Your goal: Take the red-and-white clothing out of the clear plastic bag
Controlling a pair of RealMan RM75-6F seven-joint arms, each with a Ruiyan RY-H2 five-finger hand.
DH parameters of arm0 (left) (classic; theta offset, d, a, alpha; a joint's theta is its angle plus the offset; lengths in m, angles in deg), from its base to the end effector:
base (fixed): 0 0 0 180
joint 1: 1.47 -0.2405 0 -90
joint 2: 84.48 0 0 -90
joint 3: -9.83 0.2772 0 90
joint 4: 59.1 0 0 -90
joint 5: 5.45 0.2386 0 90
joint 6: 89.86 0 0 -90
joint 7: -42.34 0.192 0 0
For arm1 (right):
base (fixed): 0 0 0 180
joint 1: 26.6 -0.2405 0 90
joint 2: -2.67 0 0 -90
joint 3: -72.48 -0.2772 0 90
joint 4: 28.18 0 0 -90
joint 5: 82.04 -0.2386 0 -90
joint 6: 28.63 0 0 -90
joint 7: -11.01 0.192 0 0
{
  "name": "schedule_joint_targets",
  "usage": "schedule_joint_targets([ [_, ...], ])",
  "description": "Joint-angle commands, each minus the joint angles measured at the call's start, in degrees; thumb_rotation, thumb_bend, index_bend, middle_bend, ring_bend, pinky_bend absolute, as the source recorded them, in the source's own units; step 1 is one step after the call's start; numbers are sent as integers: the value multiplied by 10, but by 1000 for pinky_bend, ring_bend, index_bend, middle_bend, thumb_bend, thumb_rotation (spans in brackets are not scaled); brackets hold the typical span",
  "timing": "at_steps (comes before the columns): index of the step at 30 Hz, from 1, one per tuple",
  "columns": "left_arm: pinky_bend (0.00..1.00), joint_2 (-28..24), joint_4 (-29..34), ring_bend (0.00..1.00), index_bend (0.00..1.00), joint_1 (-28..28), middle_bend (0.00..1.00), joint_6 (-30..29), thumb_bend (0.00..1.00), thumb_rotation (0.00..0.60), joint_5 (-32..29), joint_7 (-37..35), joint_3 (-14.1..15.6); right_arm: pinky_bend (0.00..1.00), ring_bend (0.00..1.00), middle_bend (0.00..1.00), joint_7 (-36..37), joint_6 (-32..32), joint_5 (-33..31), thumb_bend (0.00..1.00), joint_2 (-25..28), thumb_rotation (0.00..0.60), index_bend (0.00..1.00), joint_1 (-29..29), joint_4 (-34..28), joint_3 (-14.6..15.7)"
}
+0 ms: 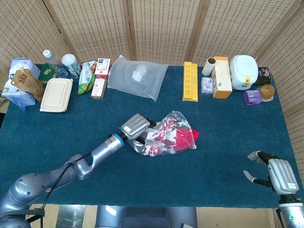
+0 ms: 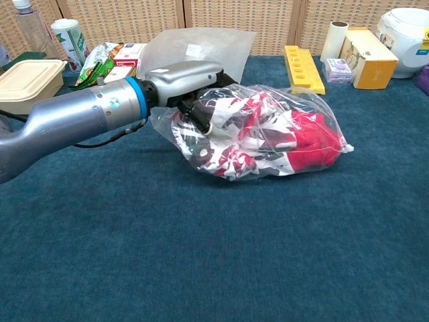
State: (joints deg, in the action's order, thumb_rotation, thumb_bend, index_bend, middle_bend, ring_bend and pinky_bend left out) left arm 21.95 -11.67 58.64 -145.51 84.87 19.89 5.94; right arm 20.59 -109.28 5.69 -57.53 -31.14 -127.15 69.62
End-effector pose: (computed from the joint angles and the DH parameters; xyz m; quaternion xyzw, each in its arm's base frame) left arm -0.0577 0.4526 -0.1389 -0.8017 -0.2902 -0.4656 0.2372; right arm -0.3216 -0.2286 0.1373 0.5741 -0.4669 0.4292 0.5180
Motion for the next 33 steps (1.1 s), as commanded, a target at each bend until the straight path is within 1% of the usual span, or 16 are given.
schedule_joint_targets([
  [1,704,32,-89,552,768,-38,530,-105,485,600,68,-79,47,466,491,447,-1,10,-6,294,-2,495,404,-7,-2,-3],
  [4,704,57,-158,552,777,-66,532,-200,486,600,92,-128,59,473,493,447,5,31,-19,294,-6,497,404,-23,-2,-12],
  [9,704,91,-234,552,782,-85,532,-269,488,600,104,-176,68,484,497,448,12,51,-31,294,-9,500,404,-40,-1,-22],
  [14,704,125,-286,552,785,-98,532,-342,489,600,105,-210,64,511,513,454,33,77,-46,291,-12,500,404,-66,-1,-40],
  [18,704,142,-313,552,785,-102,532,-380,490,600,103,-222,61,526,526,455,42,100,-60,287,-13,502,404,-84,3,-48],
  [23,698,161,-333,552,785,-102,532,-410,490,600,82,-240,42,528,534,466,49,140,-79,280,-19,501,407,-106,12,-50],
  [28,696,169,-337,552,785,-98,532,-429,487,600,66,-253,28,528,535,468,45,159,-88,266,-28,500,417,-117,19,-46],
  [33,692,171,-330,552,784,-92,532,-451,479,600,57,-266,19,528,535,468,59,180,-83,246,-40,503,420,-134,29,-45],
])
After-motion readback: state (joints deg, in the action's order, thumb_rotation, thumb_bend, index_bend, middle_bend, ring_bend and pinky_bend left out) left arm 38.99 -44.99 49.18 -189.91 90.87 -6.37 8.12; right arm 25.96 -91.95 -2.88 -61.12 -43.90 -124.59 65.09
